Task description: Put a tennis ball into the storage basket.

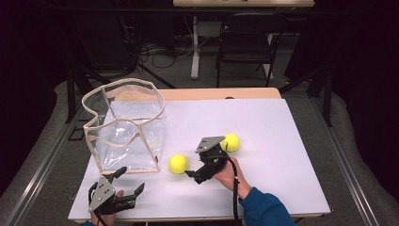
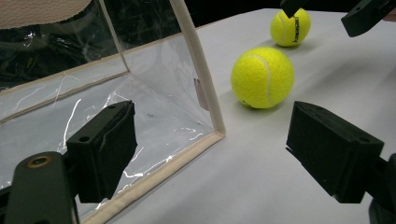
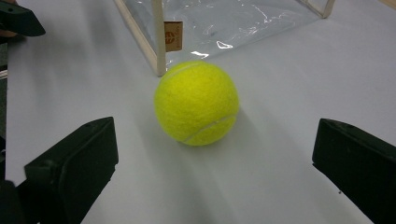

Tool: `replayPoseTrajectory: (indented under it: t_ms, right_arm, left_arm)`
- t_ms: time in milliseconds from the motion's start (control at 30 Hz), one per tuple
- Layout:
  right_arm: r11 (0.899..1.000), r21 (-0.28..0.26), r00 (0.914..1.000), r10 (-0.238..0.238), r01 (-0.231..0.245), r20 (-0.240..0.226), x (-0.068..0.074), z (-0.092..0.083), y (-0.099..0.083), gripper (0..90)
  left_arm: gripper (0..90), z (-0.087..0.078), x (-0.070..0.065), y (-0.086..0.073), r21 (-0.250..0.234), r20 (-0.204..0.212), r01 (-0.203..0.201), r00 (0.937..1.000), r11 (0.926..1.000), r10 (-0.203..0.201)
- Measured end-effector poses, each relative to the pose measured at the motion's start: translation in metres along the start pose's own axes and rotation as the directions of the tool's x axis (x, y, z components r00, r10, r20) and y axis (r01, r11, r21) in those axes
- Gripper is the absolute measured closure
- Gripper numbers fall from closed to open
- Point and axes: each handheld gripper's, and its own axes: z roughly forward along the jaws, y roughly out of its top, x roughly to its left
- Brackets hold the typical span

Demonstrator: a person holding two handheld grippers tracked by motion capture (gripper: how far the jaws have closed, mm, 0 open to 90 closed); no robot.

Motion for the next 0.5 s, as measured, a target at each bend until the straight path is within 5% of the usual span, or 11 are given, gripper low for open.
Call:
replayPoseTrajectory:
  t_ms: [500]
  right_arm:
    - [0.999,0.049,0.9998,-0.013,0.014,-0.013,0.001,0.020,0.015,0.0]
  left_arm:
    - [15.8,-0.001,0.001,0.000,-0.005,-0.003,0.006,1.0000,1.0000,-0.006]
